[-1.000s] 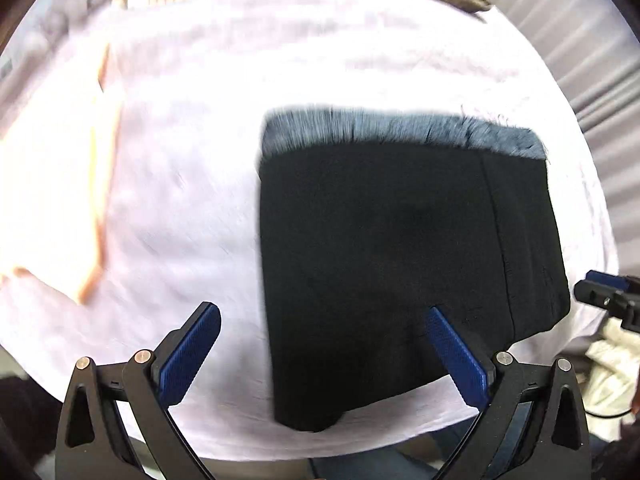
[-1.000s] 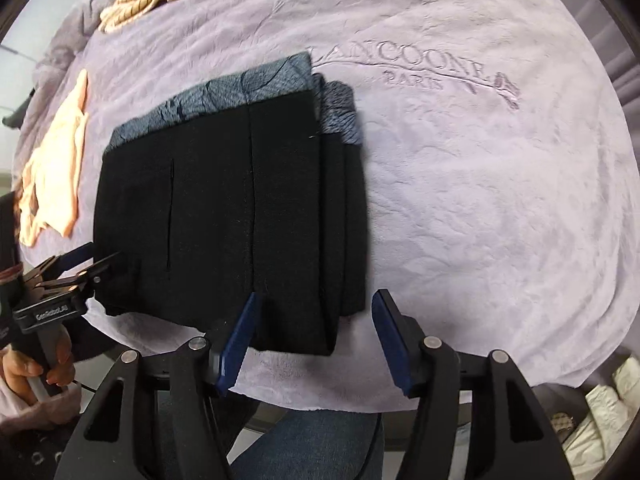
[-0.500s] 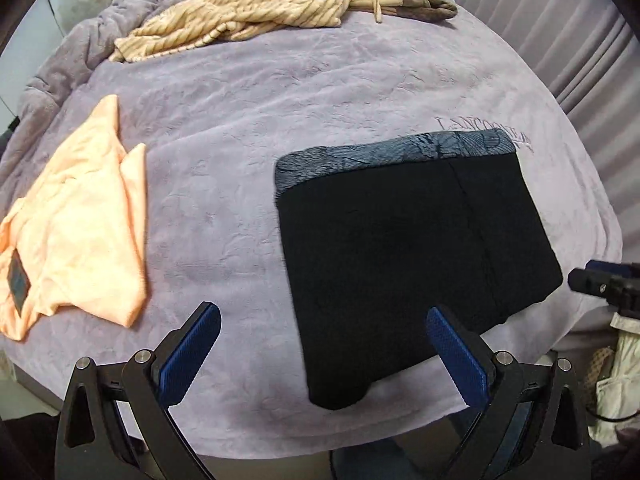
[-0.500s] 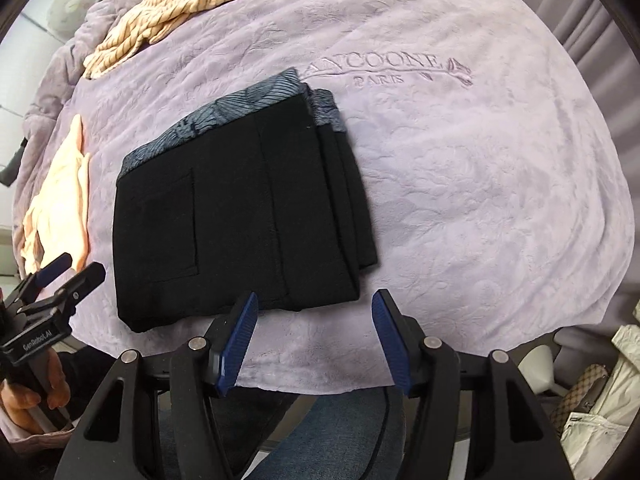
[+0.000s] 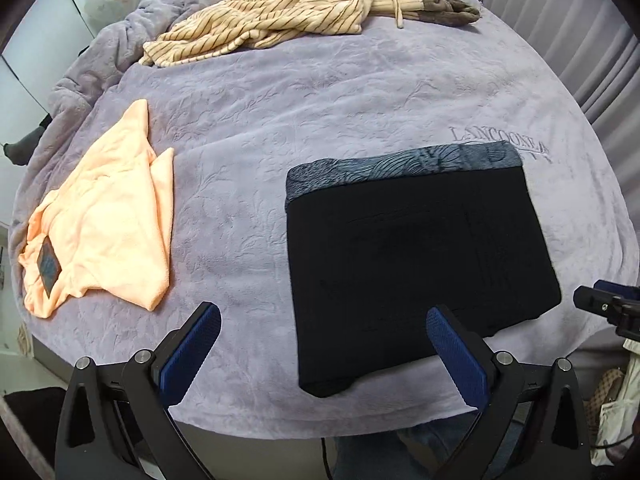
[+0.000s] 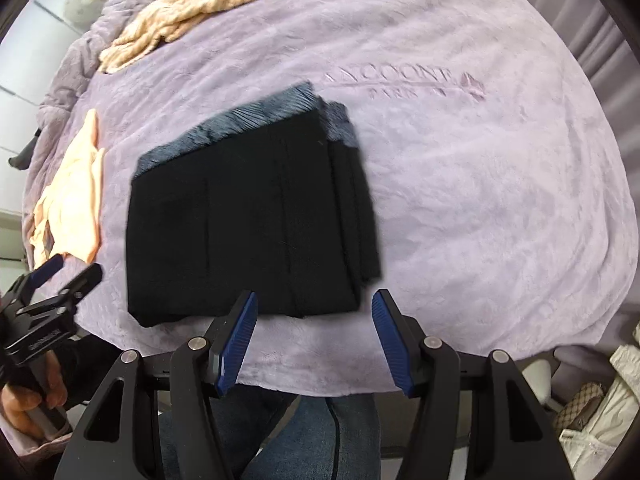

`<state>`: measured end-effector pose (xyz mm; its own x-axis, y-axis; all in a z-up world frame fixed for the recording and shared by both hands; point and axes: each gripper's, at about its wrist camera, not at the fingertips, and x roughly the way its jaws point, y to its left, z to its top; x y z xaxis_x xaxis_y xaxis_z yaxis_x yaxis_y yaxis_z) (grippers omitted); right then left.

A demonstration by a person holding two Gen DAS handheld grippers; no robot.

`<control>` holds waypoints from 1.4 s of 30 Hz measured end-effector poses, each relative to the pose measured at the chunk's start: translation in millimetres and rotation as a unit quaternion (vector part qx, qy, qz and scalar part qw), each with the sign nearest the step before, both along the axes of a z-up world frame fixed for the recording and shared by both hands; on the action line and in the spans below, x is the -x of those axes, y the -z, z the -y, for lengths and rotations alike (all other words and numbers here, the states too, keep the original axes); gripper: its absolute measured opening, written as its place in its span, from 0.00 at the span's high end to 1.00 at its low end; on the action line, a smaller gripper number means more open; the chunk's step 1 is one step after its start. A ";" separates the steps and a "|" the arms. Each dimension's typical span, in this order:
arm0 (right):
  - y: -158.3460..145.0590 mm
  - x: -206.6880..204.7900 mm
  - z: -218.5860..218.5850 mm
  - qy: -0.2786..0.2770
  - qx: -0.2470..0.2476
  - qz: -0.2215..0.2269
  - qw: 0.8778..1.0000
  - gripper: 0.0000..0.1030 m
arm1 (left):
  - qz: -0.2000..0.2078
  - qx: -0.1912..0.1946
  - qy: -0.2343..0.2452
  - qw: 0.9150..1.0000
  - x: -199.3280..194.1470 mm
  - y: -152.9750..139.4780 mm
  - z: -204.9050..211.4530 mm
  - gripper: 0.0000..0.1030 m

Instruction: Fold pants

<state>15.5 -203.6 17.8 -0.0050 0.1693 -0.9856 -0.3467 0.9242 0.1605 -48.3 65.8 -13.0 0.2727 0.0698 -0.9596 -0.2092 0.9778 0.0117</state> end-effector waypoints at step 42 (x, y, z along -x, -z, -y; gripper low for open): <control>-21.5 4.4 0.5 -0.070 -0.012 0.002 0.997 0.25 | -0.017 0.014 -0.081 0.996 11.7 -13.7 43.6 0.00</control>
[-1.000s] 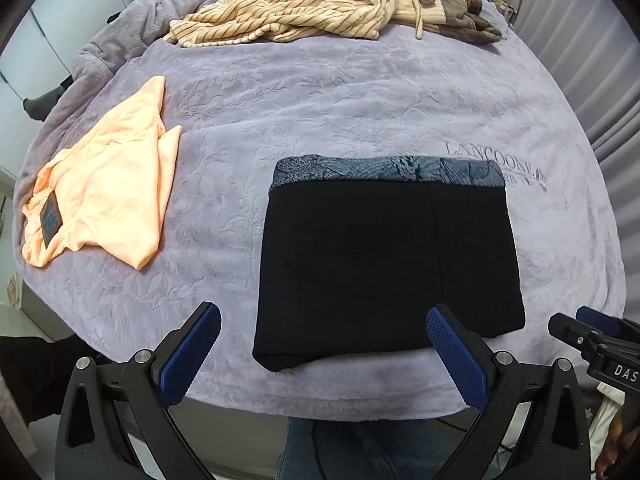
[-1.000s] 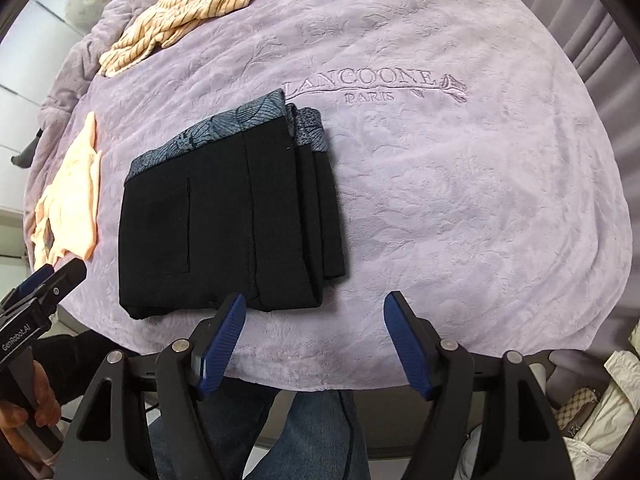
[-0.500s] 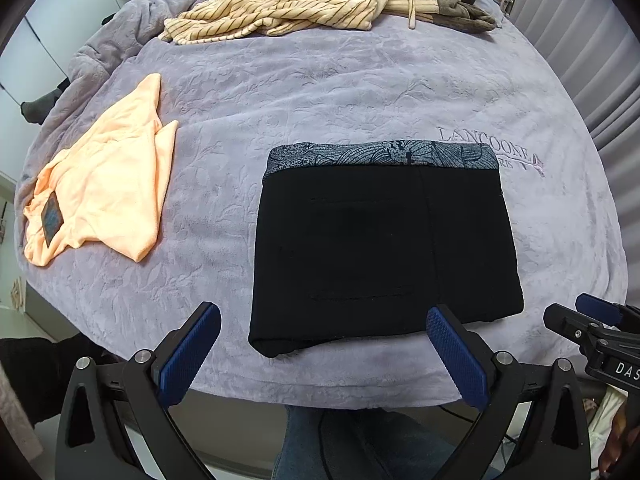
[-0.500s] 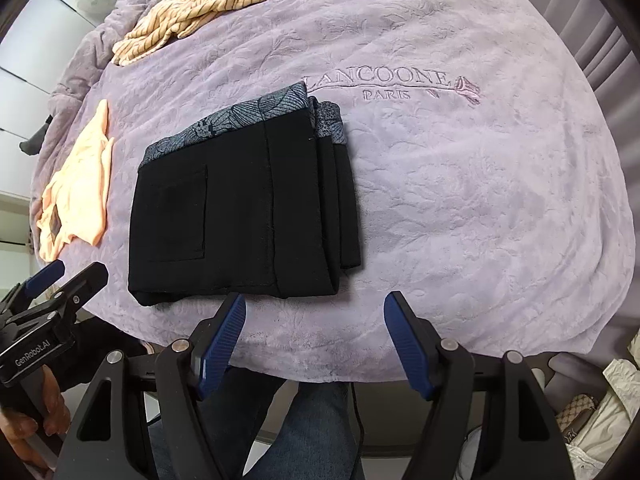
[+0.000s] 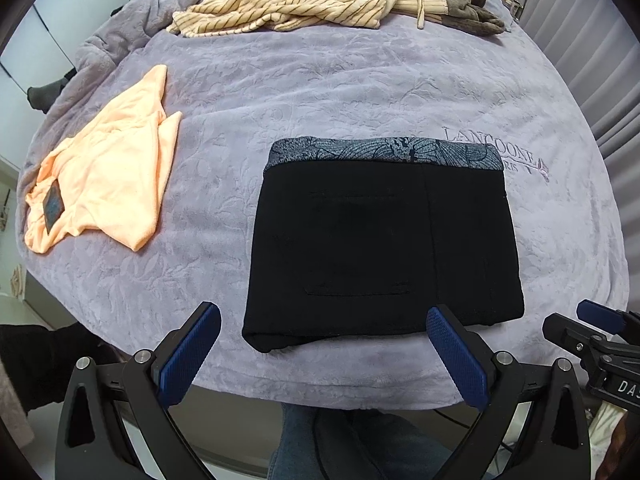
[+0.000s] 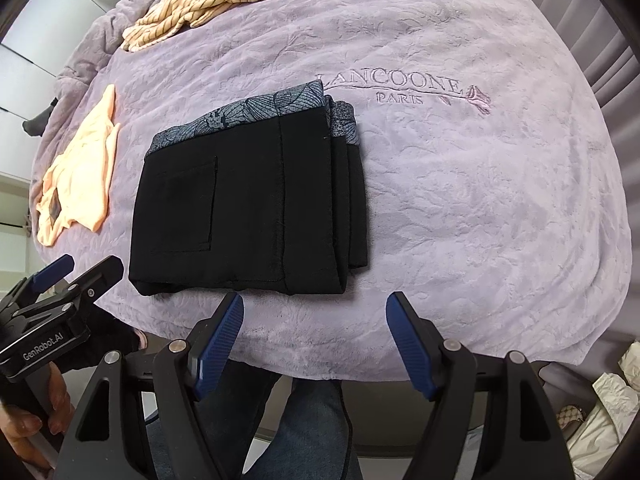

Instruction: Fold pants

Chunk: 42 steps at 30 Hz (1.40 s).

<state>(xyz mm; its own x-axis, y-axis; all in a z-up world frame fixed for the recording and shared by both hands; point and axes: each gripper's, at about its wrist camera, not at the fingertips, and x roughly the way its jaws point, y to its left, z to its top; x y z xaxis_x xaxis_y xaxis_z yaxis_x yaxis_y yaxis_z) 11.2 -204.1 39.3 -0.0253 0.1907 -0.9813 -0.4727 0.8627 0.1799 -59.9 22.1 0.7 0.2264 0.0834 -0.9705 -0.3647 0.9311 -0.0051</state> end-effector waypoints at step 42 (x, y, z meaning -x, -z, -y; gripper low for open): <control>2.3 -5.6 -10.9 -0.018 0.020 0.009 1.000 0.25 | -0.006 -0.005 -0.004 1.000 3.6 2.1 4.5 0.00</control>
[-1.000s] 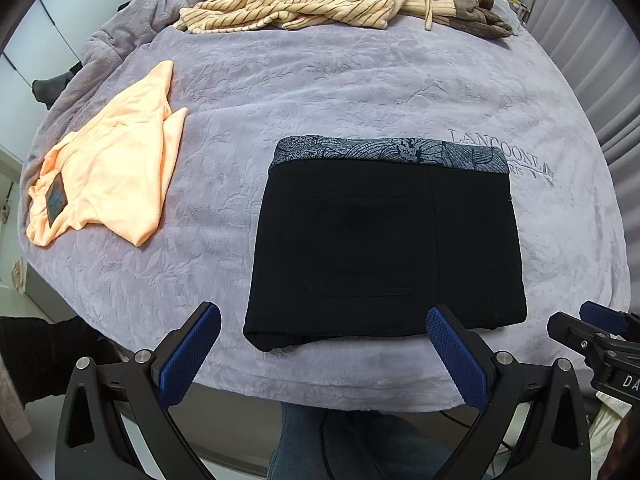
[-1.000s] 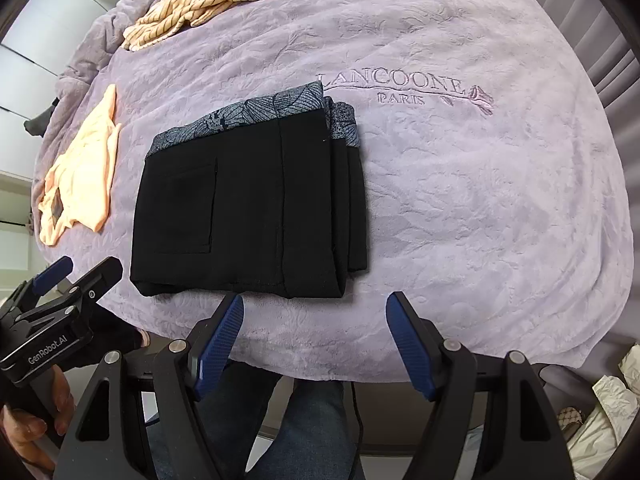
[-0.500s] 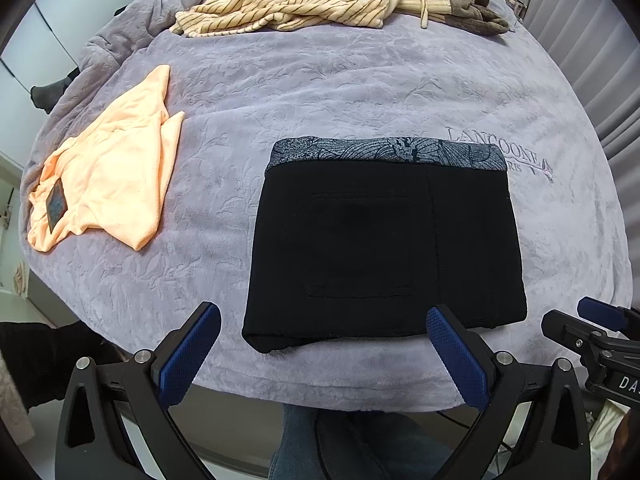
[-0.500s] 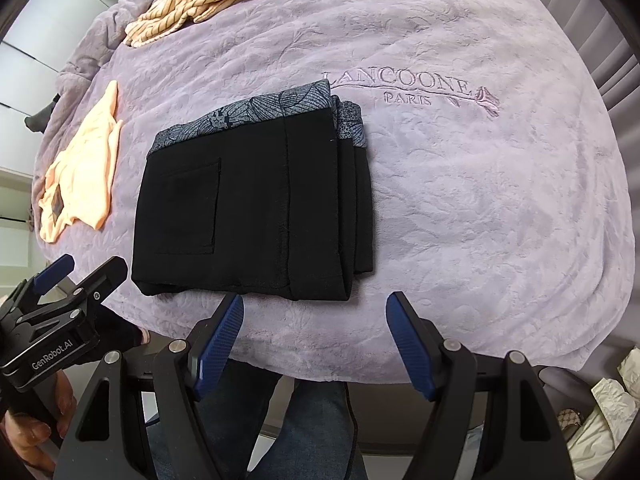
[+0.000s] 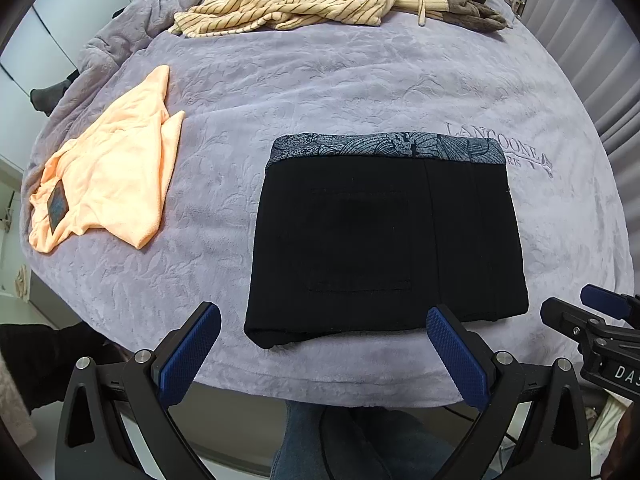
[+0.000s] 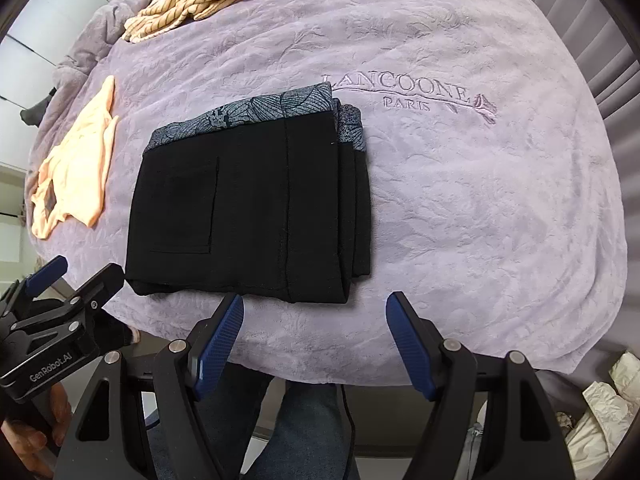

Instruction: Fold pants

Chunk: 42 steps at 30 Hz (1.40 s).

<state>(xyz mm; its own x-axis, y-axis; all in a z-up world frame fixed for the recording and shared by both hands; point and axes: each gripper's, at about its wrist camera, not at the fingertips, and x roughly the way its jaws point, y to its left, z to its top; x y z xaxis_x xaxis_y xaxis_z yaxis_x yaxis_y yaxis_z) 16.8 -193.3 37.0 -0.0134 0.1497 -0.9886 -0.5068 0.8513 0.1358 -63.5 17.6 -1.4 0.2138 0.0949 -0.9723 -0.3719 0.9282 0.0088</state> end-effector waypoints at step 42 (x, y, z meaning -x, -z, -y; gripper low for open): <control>1.8 3.4 -10.7 -0.009 0.016 0.011 1.000 0.25 | 0.008 0.002 0.010 1.000 -1.7 -2.9 -5.2 0.00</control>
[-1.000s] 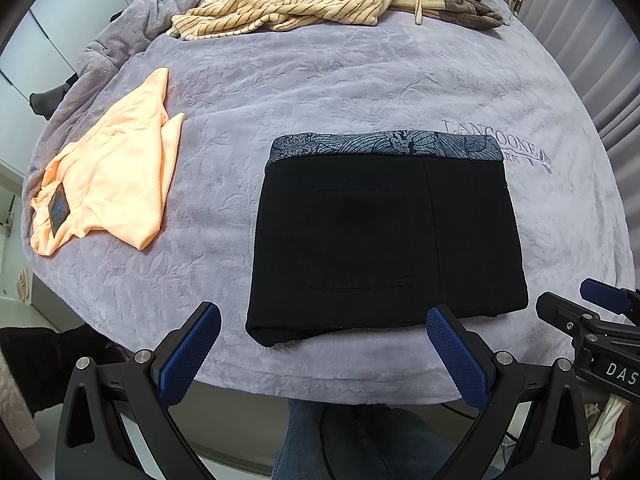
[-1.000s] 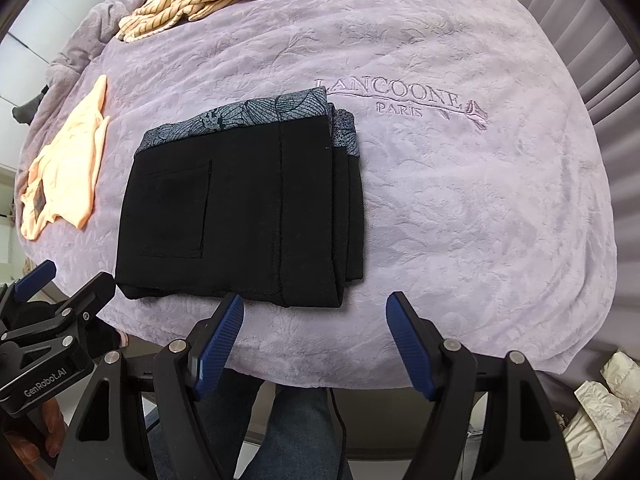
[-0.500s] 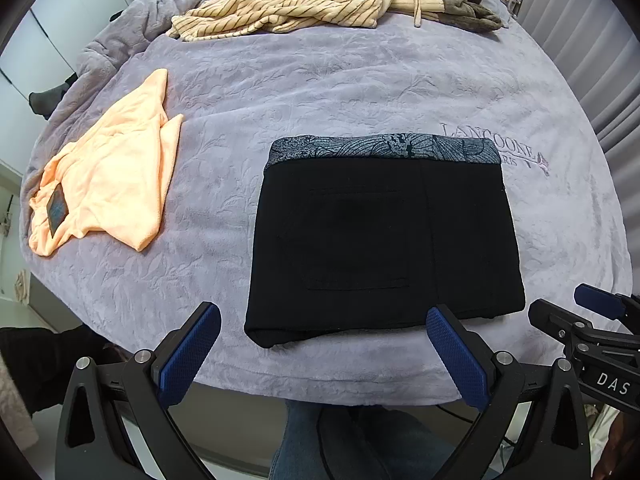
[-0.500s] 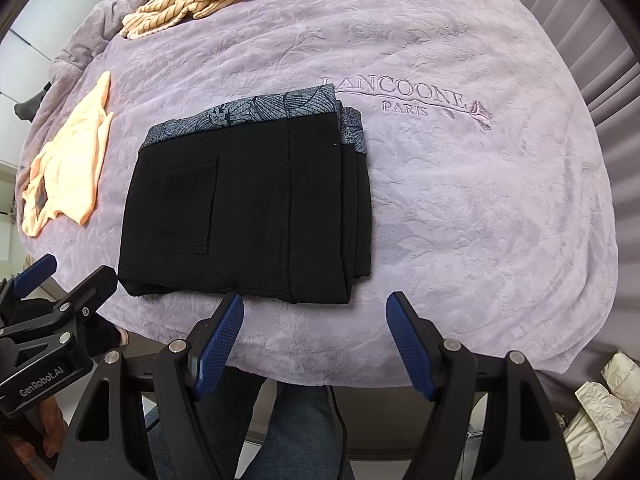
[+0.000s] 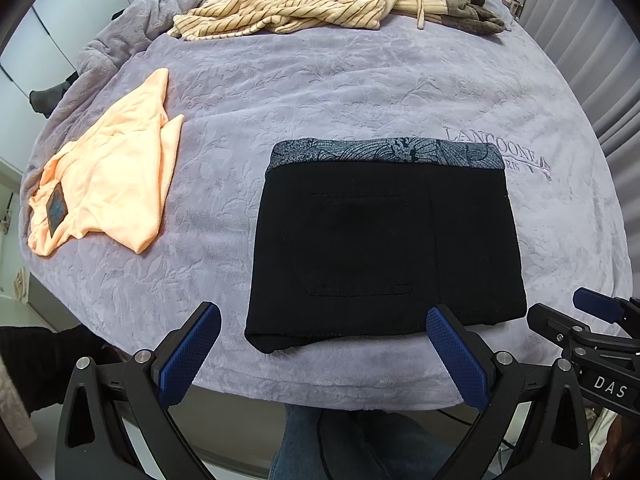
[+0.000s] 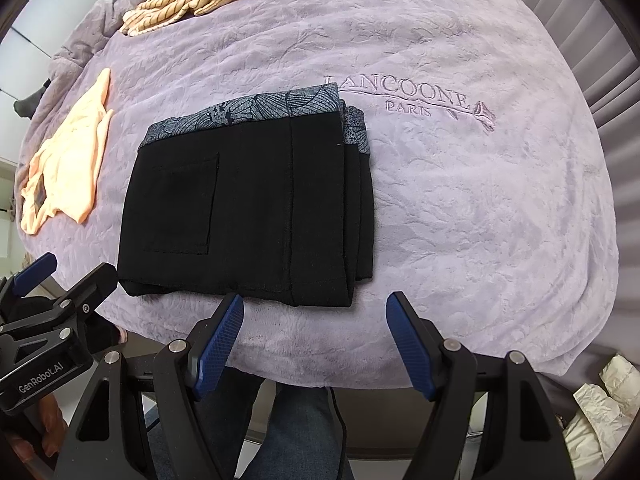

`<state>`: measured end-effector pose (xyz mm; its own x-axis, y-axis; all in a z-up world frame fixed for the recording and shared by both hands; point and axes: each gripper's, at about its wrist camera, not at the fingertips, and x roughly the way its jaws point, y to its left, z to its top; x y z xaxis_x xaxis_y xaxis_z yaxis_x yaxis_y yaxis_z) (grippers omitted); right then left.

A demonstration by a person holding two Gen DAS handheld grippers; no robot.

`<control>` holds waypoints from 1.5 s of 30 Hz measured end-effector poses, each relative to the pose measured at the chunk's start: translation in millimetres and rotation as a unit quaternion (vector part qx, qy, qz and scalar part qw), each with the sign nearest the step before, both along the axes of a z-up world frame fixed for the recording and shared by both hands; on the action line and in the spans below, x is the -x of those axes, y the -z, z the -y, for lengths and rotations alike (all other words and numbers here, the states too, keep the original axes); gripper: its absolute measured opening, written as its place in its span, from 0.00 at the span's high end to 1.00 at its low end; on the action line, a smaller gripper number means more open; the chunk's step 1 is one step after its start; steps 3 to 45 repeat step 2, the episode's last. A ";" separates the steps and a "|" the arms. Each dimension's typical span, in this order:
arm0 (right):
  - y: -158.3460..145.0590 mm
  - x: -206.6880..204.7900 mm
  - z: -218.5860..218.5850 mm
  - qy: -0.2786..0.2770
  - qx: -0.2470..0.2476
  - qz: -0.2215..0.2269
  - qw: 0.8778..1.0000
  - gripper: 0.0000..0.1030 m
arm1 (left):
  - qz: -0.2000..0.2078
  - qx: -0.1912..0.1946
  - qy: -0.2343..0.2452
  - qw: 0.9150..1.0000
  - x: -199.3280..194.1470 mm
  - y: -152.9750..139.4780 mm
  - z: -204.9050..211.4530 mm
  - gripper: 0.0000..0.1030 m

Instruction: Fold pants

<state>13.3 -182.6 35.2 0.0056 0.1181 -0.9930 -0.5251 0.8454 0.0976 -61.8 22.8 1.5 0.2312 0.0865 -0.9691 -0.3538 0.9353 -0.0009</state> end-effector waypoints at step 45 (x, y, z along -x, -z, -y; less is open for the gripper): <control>1.0 -1.6 -0.2 0.000 0.001 -0.001 1.000 0.25 | 0.003 0.002 0.007 1.000 -1.4 -0.8 0.5 0.00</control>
